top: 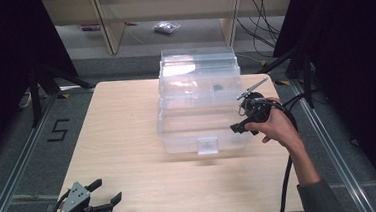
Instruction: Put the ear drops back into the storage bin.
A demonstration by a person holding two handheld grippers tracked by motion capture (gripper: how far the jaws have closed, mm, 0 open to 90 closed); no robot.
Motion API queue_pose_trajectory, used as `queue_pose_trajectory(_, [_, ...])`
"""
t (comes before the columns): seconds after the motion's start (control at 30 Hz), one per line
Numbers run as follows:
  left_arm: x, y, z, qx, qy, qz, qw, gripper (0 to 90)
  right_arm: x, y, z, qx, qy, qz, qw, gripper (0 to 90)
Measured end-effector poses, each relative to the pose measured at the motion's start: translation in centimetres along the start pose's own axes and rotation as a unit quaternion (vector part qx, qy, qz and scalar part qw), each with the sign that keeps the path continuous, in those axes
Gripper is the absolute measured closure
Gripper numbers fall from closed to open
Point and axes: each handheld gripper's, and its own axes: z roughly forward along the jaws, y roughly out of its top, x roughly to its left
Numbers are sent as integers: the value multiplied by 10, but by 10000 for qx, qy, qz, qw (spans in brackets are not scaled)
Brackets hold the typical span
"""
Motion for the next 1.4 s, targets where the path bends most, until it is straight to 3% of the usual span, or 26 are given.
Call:
queue_pose_trajectory(0.23, [0, 0, 0, 35, 2, 30, 10000, 148, 5, -4, -1, -30, -5, 103, 9999, 223])
queue_pose_trajectory(0.27, [0, 0, 0, 19, 4, 13, 10000, 148, 4, -5, -2, -42, 5, 17, 10000, 222])
queue_pose_trajectory(0.53, [0, 0, 0, -11, 5, -11, 10000, 148, 8, -14, 0, -163, 62, 24, 9998, 218])
queue_pose_trajectory(0.87, [0, 0, 0, 55, 3, 26, 10000, 148, 21, -26, 4, -375, 156, 86, 9991, 209])
queue_pose_trajectory(1.0, [0, 0, 0, 25, -4, 27, 10000, 148, 24, -28, 6, -465, 267, -71, 9985, 207])
queue_pose_trajectory(1.4, [0, 0, 0, 18, -13, 24, 10000, 148, 37, -35, 10, -546, 265, -287, 9977, 205])
